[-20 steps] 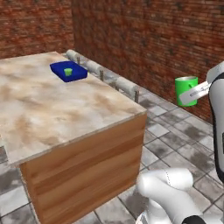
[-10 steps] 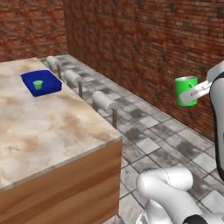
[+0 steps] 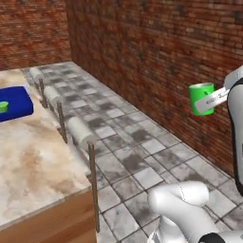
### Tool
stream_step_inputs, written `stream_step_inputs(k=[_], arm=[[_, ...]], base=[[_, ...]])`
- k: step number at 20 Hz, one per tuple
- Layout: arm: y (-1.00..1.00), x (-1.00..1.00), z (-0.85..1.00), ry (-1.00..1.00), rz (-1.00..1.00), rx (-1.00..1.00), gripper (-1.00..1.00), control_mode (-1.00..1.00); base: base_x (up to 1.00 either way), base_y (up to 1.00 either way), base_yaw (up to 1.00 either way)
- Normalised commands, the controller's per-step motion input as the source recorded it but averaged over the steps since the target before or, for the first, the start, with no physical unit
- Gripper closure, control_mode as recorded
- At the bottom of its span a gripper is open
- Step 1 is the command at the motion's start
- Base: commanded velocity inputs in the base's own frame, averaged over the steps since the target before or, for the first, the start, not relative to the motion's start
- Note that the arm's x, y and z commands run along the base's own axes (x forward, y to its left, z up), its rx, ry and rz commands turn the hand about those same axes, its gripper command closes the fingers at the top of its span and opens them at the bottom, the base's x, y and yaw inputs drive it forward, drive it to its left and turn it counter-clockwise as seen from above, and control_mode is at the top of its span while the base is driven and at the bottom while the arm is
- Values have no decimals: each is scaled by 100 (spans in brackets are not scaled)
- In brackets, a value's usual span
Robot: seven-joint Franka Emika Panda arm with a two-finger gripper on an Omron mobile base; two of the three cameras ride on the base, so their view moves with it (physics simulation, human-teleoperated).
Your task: There is a tray on the dining counter. Grab the cup, mug, and pitcher and place them on the tray. The pitcher may be placed next to the tray if it cannot fit the tray.
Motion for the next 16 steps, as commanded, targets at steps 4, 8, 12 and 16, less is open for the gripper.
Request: stream_step_inputs(k=[4,8,12,16], arm=[[0,0,0,0,0,0,100,100],[0,0,0,0,0,0,100,100],[0,0,0,0,0,0,100,100],[0,0,0,0,0,0,100,100]], base=[[62,-100,36],[36,-100,50],[33,-100,54],[49,-100,55]])
